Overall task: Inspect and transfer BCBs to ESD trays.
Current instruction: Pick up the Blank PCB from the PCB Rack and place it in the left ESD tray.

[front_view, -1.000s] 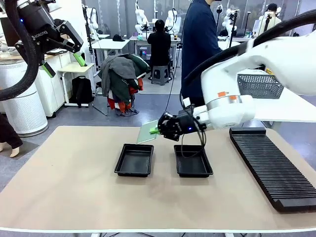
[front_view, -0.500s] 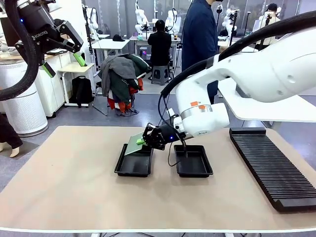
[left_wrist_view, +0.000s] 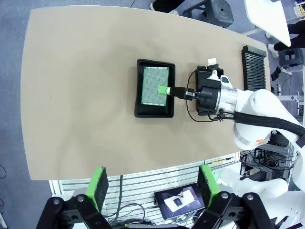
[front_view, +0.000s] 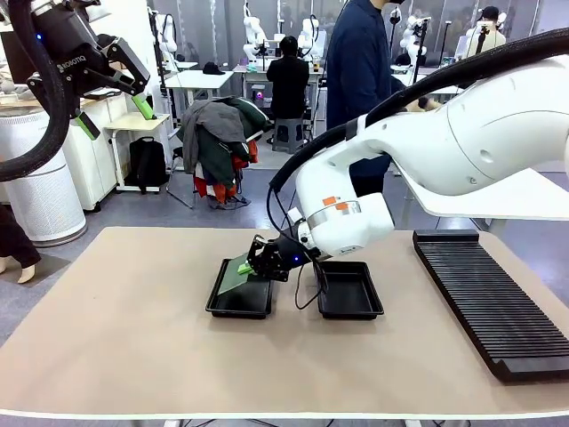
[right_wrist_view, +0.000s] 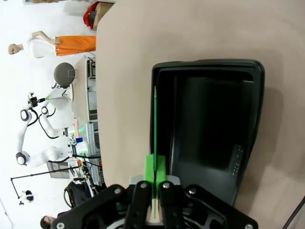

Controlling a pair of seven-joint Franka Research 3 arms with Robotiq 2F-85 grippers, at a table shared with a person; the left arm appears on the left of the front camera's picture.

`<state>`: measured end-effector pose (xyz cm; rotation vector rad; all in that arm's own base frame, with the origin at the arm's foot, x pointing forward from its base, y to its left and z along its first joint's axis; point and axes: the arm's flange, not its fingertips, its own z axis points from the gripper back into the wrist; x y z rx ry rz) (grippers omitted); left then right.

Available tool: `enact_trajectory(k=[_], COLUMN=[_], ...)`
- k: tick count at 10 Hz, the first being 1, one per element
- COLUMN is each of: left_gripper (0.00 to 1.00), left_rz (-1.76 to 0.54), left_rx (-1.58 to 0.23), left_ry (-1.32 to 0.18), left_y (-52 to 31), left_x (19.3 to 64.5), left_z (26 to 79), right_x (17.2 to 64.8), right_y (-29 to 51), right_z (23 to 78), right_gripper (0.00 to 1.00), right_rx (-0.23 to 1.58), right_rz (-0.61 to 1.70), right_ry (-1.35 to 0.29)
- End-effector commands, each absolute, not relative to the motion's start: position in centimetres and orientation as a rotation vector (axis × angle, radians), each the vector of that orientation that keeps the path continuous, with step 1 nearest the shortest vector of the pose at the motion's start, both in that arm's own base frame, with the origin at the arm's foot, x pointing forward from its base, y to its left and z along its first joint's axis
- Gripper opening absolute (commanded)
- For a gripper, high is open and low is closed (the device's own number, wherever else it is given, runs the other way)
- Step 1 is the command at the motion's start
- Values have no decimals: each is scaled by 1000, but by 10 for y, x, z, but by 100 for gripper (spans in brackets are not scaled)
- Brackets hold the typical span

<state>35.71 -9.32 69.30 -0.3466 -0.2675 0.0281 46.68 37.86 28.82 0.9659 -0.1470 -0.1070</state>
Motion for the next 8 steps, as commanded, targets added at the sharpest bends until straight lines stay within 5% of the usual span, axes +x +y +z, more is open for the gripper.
enact_trajectory(k=[1,8], left_gripper=[100,100], left_rz=[23,23], left_rx=[-348,-348], left_ry=[-271,-271], left_y=[-92,-92], left_x=[358,358], left_z=[691,691], right_x=[476,481], right_y=[387,397], right_z=[291,283], right_gripper=[2,2], right_rx=[925,850], right_rz=[-130,-159], right_ry=[-126,-77])
